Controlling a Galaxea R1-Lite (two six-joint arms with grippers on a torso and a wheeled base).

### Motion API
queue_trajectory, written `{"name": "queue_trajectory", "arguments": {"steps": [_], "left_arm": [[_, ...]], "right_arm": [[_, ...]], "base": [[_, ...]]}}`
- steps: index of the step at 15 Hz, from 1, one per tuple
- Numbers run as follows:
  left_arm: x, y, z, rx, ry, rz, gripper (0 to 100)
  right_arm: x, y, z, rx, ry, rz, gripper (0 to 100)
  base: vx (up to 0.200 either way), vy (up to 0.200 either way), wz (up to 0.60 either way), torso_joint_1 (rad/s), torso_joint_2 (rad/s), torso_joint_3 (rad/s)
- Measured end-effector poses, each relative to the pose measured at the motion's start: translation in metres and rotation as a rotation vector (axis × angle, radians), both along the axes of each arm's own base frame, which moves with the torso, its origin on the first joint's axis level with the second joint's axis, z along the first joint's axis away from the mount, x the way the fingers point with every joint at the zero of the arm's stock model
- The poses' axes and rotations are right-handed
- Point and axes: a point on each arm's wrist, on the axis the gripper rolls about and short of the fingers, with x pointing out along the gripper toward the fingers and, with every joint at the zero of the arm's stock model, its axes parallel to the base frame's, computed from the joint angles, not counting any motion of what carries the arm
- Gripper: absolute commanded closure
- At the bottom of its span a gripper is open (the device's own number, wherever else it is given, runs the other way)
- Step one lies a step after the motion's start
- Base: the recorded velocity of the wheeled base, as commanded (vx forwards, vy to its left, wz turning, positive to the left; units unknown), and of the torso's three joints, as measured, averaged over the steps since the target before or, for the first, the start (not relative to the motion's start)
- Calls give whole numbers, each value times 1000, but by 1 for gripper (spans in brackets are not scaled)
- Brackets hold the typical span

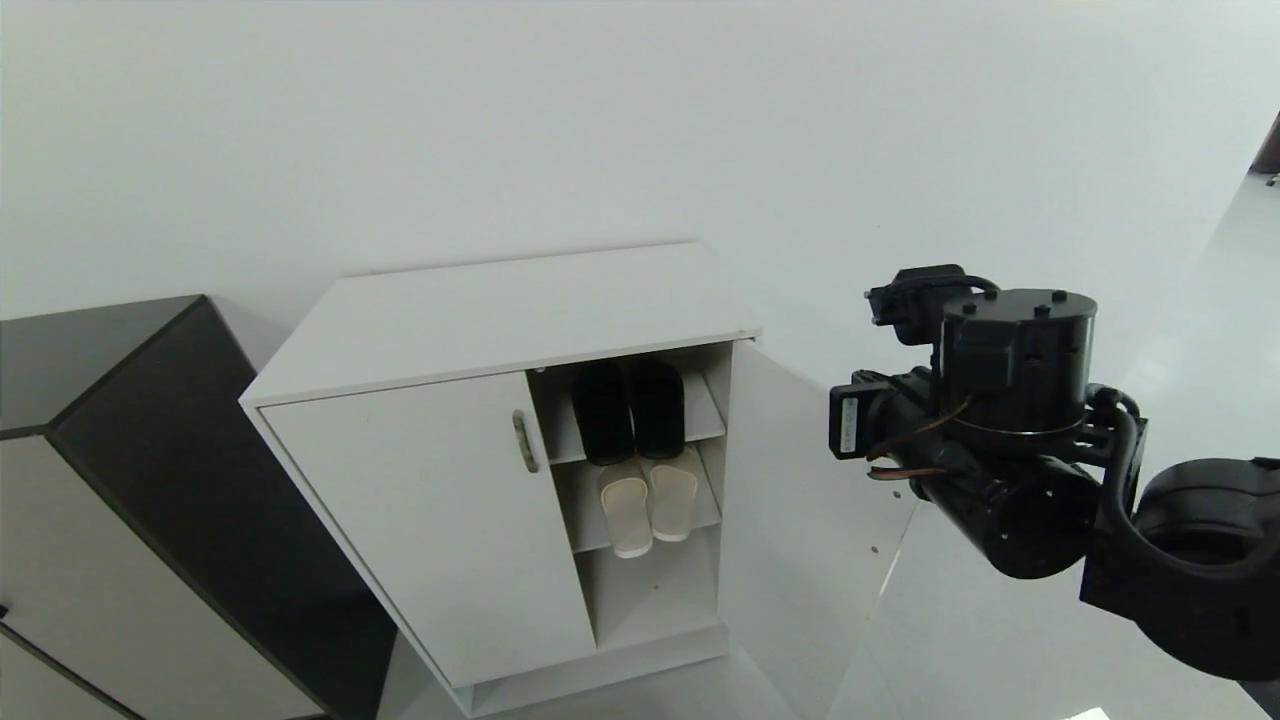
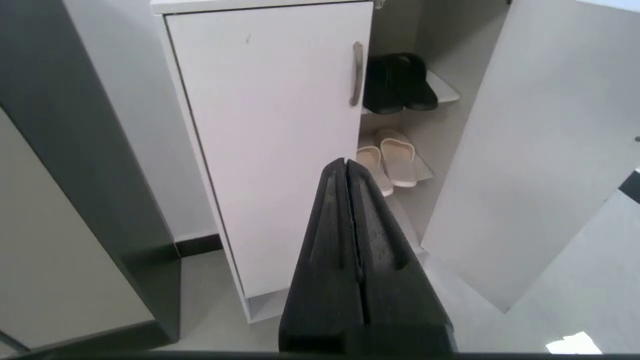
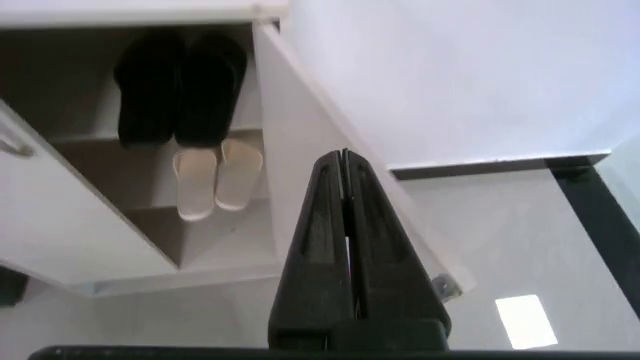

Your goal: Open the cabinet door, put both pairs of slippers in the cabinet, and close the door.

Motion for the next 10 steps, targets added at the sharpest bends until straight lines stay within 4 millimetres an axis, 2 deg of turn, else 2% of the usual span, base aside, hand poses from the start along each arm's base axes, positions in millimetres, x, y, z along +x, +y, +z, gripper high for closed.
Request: {"name": "queue_trajectory", "arguments": {"steps": [2, 6, 10], "left_arm": [[0, 0, 0, 0, 0, 0, 100], [0, 0, 0, 0, 0, 0, 100], [0, 0, 0, 0, 0, 0, 100]], "right_arm": [[5, -8, 6, 10, -6, -23, 100], [7, -11, 11, 21, -11, -34, 100], [12, -17, 12, 42, 55, -20, 100]], "base": [[-200, 0, 0, 7, 2, -2], [-200, 0, 0, -1, 1, 1], [0, 0, 0, 0, 0, 0]]}}
